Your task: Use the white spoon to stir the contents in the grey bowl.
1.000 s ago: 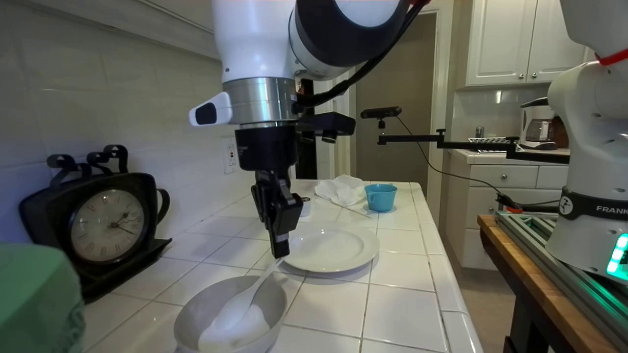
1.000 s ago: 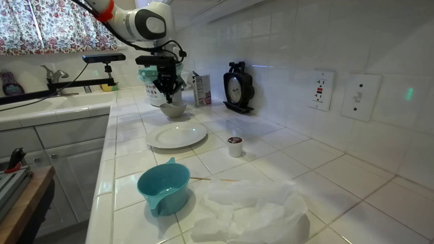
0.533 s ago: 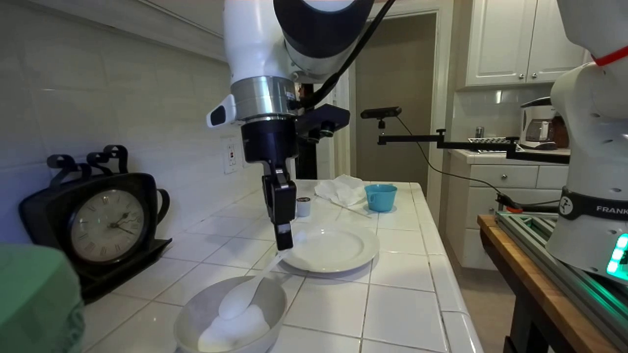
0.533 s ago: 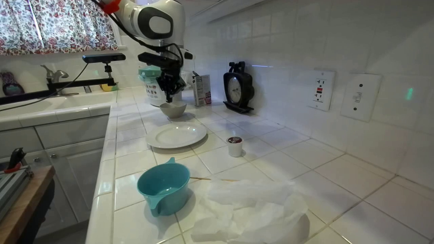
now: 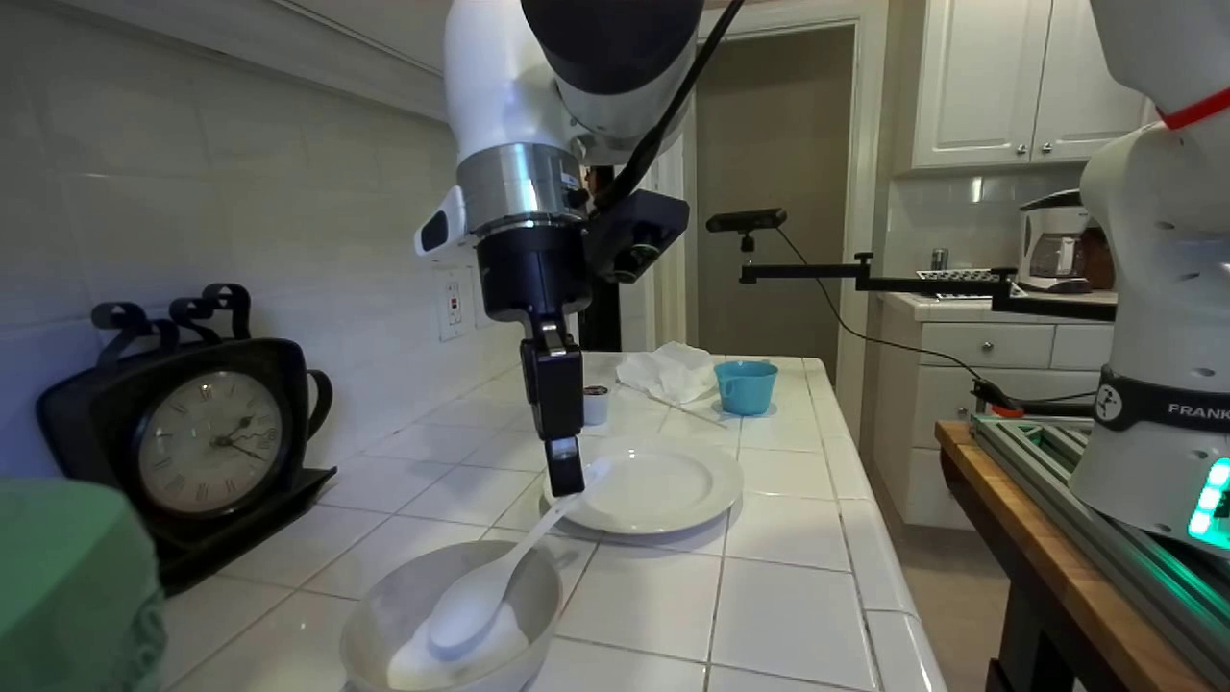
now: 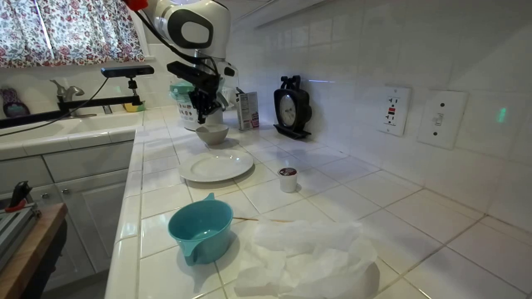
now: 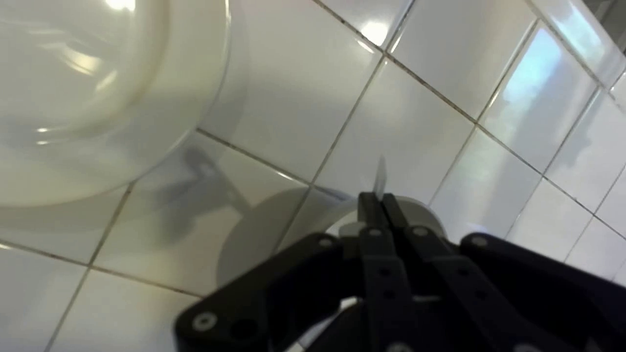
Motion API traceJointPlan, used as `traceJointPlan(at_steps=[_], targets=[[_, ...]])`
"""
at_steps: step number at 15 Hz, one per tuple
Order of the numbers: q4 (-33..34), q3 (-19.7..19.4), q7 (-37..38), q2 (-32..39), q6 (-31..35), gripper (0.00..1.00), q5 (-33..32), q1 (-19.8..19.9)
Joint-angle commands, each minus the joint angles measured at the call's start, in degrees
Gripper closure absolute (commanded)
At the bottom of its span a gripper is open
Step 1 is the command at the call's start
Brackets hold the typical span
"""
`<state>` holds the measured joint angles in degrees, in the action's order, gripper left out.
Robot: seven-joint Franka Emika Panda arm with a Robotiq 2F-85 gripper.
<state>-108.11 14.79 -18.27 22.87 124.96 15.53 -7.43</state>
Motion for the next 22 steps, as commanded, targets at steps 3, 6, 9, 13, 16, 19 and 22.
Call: traceJointPlan(at_steps=[3,6,9,13,16,19,22], targets=[[-1.08,0.77,-2.00,-0.50,0.19,0.99,3.64,1.07],[-0.89,0.94,-2.58,-0.17,0.71,0.99,4.71,1.19],[-0.82,0.87,-2.51,0.19,0.84,0.99,5.20,1.03],[-0.78,0.59,-2.17,1.30,1.57,0.99,5.03,1.10],[-0.55,0.69,-2.14,2.30,2.53,0.99,5.20,1.53],[-0.33,0.88,-2.12,3.11,3.54,0.99,5.51,1.97],[-0.26,0.97,-2.01,3.27,3.82,0.99,5.90,1.97]])
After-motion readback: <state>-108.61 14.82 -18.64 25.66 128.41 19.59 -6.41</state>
